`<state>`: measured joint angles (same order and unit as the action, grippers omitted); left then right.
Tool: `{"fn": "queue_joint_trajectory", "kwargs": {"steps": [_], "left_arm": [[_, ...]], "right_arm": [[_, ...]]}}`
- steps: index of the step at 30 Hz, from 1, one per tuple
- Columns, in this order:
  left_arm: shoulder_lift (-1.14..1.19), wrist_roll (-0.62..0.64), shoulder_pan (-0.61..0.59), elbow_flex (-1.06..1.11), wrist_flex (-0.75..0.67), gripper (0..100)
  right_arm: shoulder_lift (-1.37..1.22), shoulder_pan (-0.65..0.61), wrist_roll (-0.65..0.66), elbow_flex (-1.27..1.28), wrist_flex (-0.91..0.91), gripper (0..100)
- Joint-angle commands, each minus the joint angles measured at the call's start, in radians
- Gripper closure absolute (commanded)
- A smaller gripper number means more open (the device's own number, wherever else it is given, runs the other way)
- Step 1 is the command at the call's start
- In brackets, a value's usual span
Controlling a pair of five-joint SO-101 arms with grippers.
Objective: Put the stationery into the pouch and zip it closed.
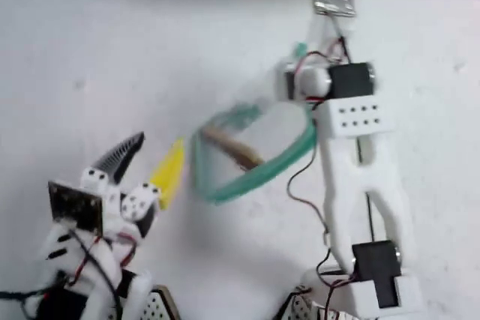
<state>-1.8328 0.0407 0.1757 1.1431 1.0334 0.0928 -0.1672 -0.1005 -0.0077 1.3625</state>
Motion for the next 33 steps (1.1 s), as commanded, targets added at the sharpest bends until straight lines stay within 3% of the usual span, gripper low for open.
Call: {"fn": "queue_joint_trajectory", "kwargs": {"steps": [1,6,12,22,24,29,30,33], "left_arm": [[0.004,0.068,-0.079,0.114,-0.186,77],[0.004,0.13,-0.122,0.184,-0.281,77],[0.005,0.133,-0.116,0.195,-0.287,77],[0.005,0.133,-0.113,0.206,-0.29,77],[0.005,0.132,-0.113,0.207,-0.29,77],[0.005,0.132,-0.111,0.21,-0.29,77],[0.005,0.132,-0.111,0.21,-0.29,77],[0.005,0.132,-0.111,0.21,-0.29,77]], "right_arm": [[-0.01,0.05,0.028,0.178,-0.114,98.1],[-0.012,0.059,0.02,0.422,-0.302,98.1],[-0.021,0.048,0.02,0.582,-0.55,98.1],[-0.021,0.048,0.02,0.605,-0.644,97.9],[-0.019,0.047,0.028,0.606,-0.634,93.1],[-0.012,0.016,0.029,0.606,-0.555,58.8],[-0.01,0.01,0.029,0.601,-0.542,55.1],[-0.008,0.001,0.029,0.586,-0.515,56.1]]}}
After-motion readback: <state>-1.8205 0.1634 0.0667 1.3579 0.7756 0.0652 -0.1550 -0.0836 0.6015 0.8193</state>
